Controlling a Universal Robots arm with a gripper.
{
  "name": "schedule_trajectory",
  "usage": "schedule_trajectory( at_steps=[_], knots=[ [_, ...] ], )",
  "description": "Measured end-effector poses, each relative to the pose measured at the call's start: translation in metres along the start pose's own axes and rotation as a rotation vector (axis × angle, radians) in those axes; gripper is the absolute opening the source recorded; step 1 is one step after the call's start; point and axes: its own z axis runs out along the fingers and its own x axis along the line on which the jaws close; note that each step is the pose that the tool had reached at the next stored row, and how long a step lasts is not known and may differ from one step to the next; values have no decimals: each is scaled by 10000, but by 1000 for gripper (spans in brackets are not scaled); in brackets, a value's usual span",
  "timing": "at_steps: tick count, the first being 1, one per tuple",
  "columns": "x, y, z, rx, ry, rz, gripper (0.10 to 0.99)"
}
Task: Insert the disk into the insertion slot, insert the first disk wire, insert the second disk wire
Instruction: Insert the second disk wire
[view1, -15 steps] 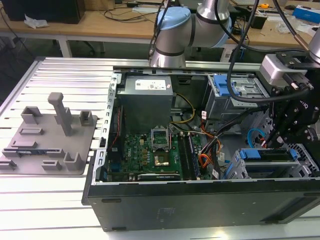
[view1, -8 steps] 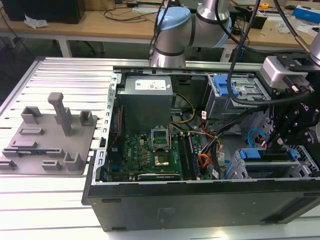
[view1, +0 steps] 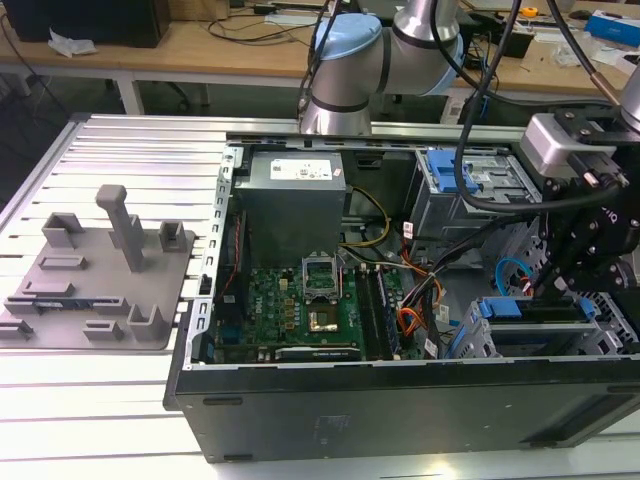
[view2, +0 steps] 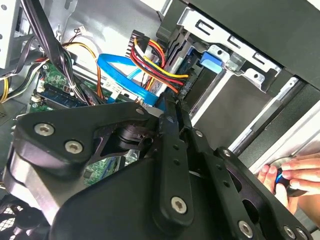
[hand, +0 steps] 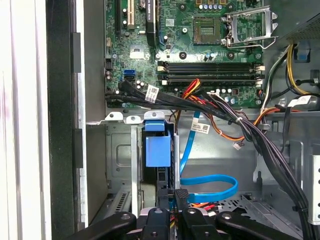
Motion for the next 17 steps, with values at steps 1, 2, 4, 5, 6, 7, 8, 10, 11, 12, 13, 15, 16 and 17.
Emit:
schedule_trajectory(
  at_steps=[1,2,4,5,6,7,8,10,11,12,13,15,16,17],
  knots=[
    [2,0,1,1,0,1,161],
    [7,-1,3,1,0,2,161],
    [11,-2,6,1,0,2,161],
    [13,-2,8,1,2,6,161],
    [13,-3,9,1,4,7,161],
    [13,-4,15,0,1,10,161],
    [13,-5,18,0,2,11,161],
    [13,-6,27,1,2,10,161],
    [13,-8,29,0,3,10,161],
    [13,-9,31,1,1,10,161],
    [13,-10,33,0,2,10,161],
    [13,-11,40,0,1,11,161],
    [13,-12,46,1,2,10,161],
    [13,-12,56,1,0,11,161]
  ],
)
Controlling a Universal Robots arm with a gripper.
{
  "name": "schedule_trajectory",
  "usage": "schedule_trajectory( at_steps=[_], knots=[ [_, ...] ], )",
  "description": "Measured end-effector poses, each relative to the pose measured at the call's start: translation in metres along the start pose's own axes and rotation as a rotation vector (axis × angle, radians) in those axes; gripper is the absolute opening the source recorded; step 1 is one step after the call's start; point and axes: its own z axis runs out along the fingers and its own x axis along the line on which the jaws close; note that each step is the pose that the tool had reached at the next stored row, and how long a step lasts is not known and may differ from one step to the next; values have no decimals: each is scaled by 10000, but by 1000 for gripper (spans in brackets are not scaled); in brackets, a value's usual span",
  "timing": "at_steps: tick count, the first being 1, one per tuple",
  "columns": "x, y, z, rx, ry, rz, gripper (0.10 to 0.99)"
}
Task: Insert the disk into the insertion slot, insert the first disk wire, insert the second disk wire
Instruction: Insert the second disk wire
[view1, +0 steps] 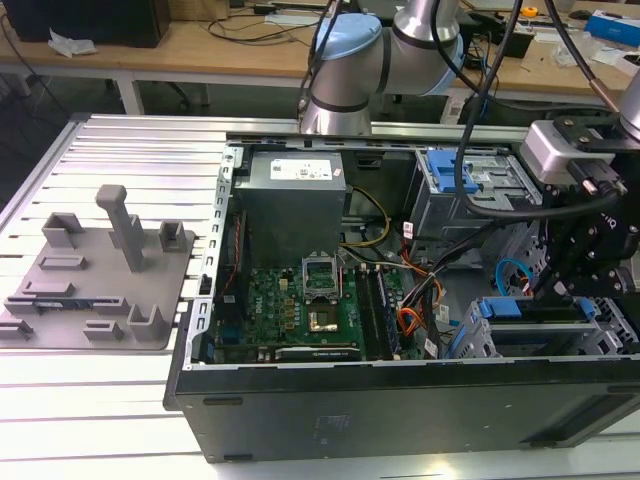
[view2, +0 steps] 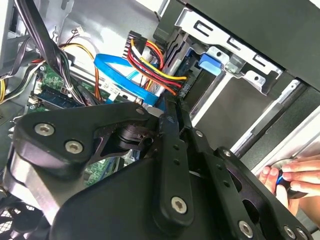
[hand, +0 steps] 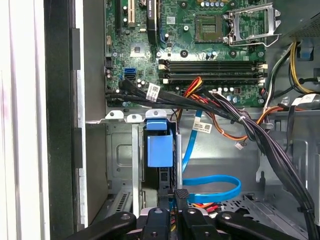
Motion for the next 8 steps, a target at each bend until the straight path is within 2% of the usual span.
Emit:
schedule_trajectory(
  at_steps=[8],
  knots=[
    [15,0,83,1,18,-1,161]
  ],
)
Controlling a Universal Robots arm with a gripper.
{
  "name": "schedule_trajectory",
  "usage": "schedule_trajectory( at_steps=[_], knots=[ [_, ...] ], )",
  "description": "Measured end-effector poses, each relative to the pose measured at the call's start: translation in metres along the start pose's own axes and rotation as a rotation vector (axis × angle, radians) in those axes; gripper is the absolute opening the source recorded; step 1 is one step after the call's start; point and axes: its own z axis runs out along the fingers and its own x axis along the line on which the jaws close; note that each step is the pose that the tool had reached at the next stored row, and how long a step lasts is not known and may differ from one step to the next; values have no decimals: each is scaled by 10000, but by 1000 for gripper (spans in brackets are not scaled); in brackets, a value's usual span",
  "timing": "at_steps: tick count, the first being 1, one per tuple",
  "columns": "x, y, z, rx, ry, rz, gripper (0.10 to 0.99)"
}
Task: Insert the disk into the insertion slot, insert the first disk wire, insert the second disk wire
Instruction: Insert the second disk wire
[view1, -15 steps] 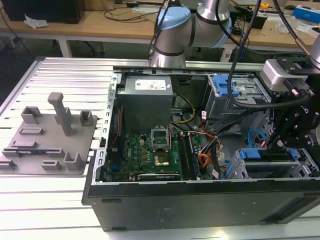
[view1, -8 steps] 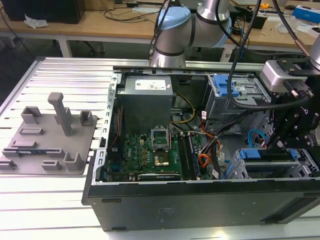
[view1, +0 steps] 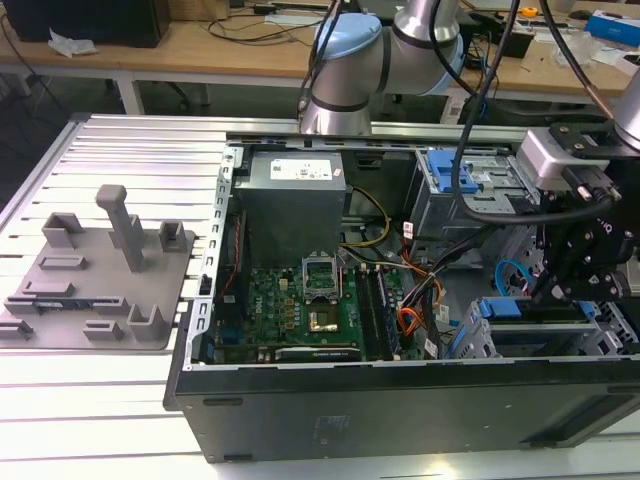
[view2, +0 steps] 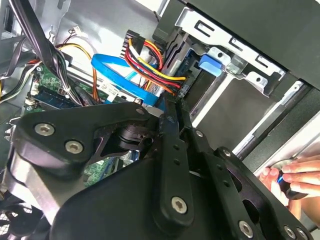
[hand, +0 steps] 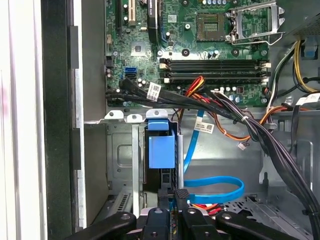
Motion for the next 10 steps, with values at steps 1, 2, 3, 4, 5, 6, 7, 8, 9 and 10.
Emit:
schedule_trajectory(
  at_steps=[1,2,3,4,5,6,7,8,9,10],
  knots=[
    [2,0,-9,1,17,-1,161],
    [7,-1,4,1,-14,-1,173],
    [6,0,-1,-6,-29,-1,231],
    [7,1,-16,-14,-42,1,231],
    [7,1,-46,-19,-26,2,290],
    [7,0,-108,-25,-19,1,361],
    [9,0,-179,-28,-18,1,361],
    [9,0,-238,-28,-18,1,361],
    [9,-1,-288,-29,-17,1,361],
    [11,-1,-375,-29,-18,1,361]
  ],
)
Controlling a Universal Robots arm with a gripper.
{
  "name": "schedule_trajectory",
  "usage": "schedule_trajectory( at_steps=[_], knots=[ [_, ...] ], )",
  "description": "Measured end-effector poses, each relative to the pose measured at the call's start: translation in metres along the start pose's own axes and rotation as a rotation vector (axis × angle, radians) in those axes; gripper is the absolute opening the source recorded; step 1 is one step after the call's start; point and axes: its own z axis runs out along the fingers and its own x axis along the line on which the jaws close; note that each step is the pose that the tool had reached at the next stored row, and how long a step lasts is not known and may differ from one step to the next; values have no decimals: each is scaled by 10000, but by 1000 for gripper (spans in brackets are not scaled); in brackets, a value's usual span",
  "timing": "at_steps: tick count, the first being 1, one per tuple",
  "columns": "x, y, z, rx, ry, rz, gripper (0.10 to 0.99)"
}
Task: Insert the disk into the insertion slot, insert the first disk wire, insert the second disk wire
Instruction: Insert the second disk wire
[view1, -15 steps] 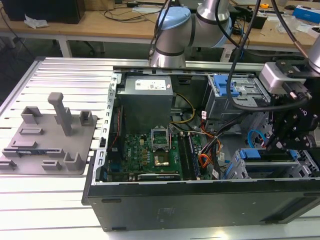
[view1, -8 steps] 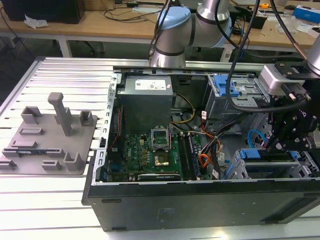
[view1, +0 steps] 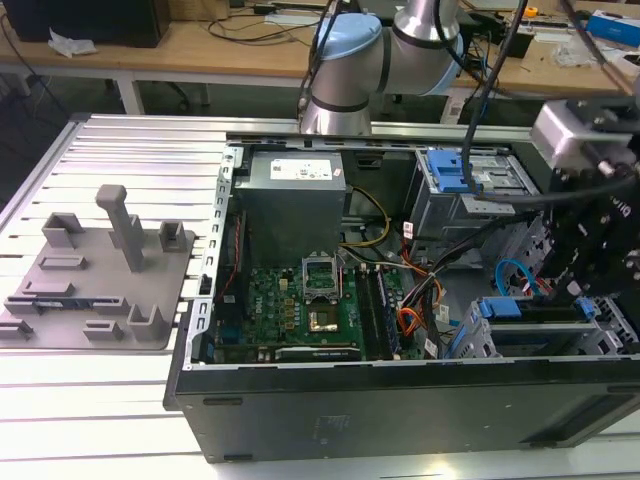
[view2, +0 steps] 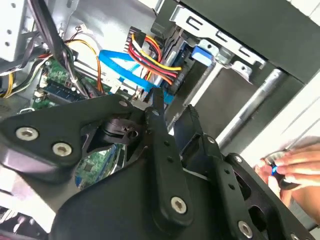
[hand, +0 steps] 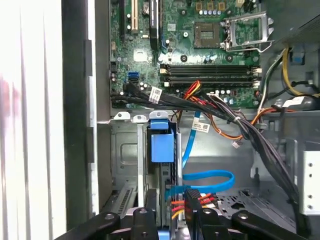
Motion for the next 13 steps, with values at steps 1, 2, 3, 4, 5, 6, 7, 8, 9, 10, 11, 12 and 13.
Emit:
schedule_trajectory(
  at_steps=[1,2,3,4,5,6,7,8,9,10,11,12,13],
  knots=[
    [0,0,-67,0,1,1,345],
    [1,0,-131,0,-1,5,278],
    [1,0,-134,-1,-3,5,216],
    [1,0,-135,0,-2,5,106],
    [1,0,-136,-1,1,5,106],
    [1,0,-136,-1,2,5,106],
    [1,0,-136,0,3,5,106],
    [1,0,-136,-1,3,5,106],
    [1,0,-136,0,5,5,106],
    [1,0,-136,0,6,5,106],
    [1,0,-136,0,7,5,106],
    [1,0,-136,0,7,5,106],
    [1,0,-136,0,9,5,106]
  ],
)
